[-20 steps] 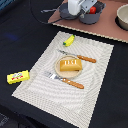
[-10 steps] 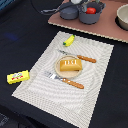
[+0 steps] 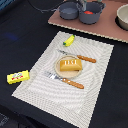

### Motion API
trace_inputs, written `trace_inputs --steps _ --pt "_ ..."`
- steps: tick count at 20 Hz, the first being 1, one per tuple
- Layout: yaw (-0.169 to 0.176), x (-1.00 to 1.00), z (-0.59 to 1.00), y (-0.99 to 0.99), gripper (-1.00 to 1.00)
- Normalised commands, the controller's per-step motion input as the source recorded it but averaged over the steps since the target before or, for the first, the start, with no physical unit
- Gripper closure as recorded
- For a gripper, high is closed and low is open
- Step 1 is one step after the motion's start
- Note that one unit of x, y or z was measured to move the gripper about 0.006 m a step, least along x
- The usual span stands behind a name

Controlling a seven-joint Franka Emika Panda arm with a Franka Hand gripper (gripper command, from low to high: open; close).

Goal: Interact with the objects in diverse but meaningful ways.

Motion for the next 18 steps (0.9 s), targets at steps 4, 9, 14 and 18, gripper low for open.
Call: trace_inputs --steps 4,9,14,18 --pt "0.0 0.15 0.11 -0.95 -1.0" --pt "0.0 0.05 0.15 -0.97 -1.0" --pt "0.0 -0.02 0.04 -0.96 -1.0" --pt "0.0 -0.17 -0.13 -0.94 -1.0"
